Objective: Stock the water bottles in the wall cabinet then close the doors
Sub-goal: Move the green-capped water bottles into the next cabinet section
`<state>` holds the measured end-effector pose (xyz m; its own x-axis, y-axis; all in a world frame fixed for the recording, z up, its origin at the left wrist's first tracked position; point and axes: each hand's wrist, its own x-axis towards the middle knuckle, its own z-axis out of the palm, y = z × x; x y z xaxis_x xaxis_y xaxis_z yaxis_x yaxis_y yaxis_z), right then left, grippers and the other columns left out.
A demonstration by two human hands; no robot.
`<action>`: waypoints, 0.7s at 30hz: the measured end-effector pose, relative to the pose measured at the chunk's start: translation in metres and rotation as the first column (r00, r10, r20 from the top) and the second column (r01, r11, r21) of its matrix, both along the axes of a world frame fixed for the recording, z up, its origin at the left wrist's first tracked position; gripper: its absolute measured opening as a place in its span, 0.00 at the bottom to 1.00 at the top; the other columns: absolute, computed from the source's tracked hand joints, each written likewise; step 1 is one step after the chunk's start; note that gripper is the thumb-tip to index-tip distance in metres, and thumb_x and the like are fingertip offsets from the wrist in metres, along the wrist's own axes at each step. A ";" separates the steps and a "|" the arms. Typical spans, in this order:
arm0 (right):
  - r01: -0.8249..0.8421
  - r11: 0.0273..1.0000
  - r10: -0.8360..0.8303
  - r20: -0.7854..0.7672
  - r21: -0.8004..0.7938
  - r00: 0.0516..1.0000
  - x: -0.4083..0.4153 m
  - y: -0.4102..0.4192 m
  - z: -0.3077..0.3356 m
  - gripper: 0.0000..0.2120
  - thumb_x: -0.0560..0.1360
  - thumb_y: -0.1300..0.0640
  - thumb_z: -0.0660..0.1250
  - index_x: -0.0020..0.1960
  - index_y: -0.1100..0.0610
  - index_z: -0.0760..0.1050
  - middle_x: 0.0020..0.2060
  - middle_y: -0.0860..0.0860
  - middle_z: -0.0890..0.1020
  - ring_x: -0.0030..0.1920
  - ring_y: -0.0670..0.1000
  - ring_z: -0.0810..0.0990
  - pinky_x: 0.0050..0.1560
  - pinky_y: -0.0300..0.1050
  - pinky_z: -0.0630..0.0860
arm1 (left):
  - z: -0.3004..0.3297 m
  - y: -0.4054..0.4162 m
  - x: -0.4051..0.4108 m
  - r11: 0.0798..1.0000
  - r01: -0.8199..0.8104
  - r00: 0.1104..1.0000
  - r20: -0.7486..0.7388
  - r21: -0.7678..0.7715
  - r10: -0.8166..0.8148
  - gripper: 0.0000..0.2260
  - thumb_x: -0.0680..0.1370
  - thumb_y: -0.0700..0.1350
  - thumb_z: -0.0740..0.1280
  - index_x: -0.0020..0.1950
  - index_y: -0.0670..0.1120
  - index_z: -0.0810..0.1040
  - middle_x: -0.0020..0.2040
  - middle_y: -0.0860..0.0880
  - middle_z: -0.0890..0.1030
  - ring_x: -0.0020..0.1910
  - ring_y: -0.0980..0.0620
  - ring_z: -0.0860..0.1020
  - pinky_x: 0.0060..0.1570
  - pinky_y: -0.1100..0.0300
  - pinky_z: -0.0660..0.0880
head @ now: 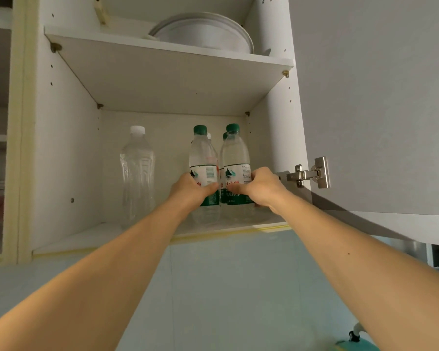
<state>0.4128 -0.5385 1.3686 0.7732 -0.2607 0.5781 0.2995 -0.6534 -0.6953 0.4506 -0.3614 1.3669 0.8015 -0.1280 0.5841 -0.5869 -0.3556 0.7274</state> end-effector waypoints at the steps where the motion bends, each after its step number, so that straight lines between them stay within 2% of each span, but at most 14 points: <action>1: 0.001 1.000 -0.001 -0.001 -0.013 1.000 -0.001 0.001 -0.001 0.27 0.71 0.44 0.79 0.63 0.57 0.79 0.55 0.53 0.85 0.53 0.53 0.83 0.54 0.48 0.80 | -0.001 0.003 -0.004 1.000 -0.001 1.000 0.009 0.016 0.001 0.20 0.77 0.50 0.74 0.67 0.47 0.77 0.60 0.47 0.82 0.58 0.47 0.80 0.58 0.52 0.77; 4: 0.009 1.000 -0.008 0.033 -0.024 0.999 -0.006 0.005 -0.009 0.27 0.72 0.44 0.77 0.66 0.56 0.76 0.58 0.52 0.83 0.56 0.53 0.82 0.58 0.50 0.79 | -0.003 0.012 -0.020 0.998 -0.050 0.997 0.067 0.041 0.047 0.24 0.76 0.52 0.75 0.68 0.46 0.74 0.59 0.50 0.81 0.54 0.51 0.79 0.47 0.60 0.72; 7: 0.072 0.997 -0.068 0.169 -0.022 0.983 -0.019 0.015 -0.018 0.28 0.75 0.44 0.74 0.69 0.56 0.72 0.61 0.53 0.80 0.58 0.53 0.79 0.56 0.48 0.76 | -0.002 0.026 -0.041 0.990 -0.136 0.980 0.151 0.047 0.128 0.28 0.76 0.55 0.74 0.71 0.46 0.71 0.54 0.54 0.76 0.46 0.57 0.76 0.37 0.65 0.67; 8: 0.098 0.995 -0.088 0.226 -0.034 0.970 -0.025 0.020 -0.021 0.28 0.76 0.45 0.73 0.71 0.56 0.71 0.63 0.53 0.78 0.61 0.54 0.78 0.58 0.48 0.76 | -0.002 0.032 -0.049 0.989 -0.141 0.975 0.179 0.033 0.133 0.26 0.76 0.55 0.74 0.70 0.47 0.71 0.54 0.55 0.76 0.44 0.60 0.75 0.37 0.67 0.67; 10: 0.153 0.986 -0.121 0.342 -0.068 0.932 -0.039 0.031 -0.030 0.24 0.79 0.48 0.69 0.71 0.55 0.71 0.65 0.53 0.75 0.65 0.54 0.75 0.61 0.46 0.72 | -0.005 0.044 -0.065 0.994 -0.106 0.967 0.232 -0.006 0.105 0.20 0.77 0.55 0.73 0.66 0.50 0.74 0.53 0.57 0.79 0.45 0.61 0.77 0.41 0.65 0.75; 13: 0.169 0.978 -0.100 0.443 -0.120 0.891 -0.065 0.048 -0.048 0.17 0.79 0.51 0.68 0.67 0.53 0.74 0.62 0.50 0.75 0.64 0.52 0.74 0.57 0.41 0.68 | -0.020 0.062 -0.089 1.000 -0.027 0.949 0.313 -0.007 0.028 0.10 0.77 0.53 0.74 0.55 0.55 0.76 0.48 0.56 0.81 0.46 0.58 0.81 0.47 0.53 0.83; 17: 0.101 0.986 -0.032 0.451 -0.131 0.892 -0.094 0.070 -0.087 0.12 0.78 0.56 0.69 0.61 0.55 0.78 0.58 0.49 0.77 0.58 0.52 0.76 0.56 0.43 0.72 | -0.060 0.085 -0.114 0.999 0.052 0.942 0.331 -0.003 -0.048 0.07 0.77 0.49 0.74 0.48 0.59 0.77 0.42 0.55 0.81 0.38 0.59 0.80 0.41 0.51 0.83; 21: 0.044 0.992 0.002 0.360 -0.119 0.933 -0.114 0.084 -0.149 0.10 0.77 0.59 0.69 0.59 0.57 0.79 0.55 0.50 0.78 0.52 0.47 0.76 0.56 0.40 0.72 | -0.118 0.107 -0.133 0.997 0.078 0.972 0.223 -0.012 -0.073 0.05 0.78 0.47 0.73 0.51 0.54 0.79 0.43 0.54 0.81 0.38 0.61 0.79 0.38 0.55 0.83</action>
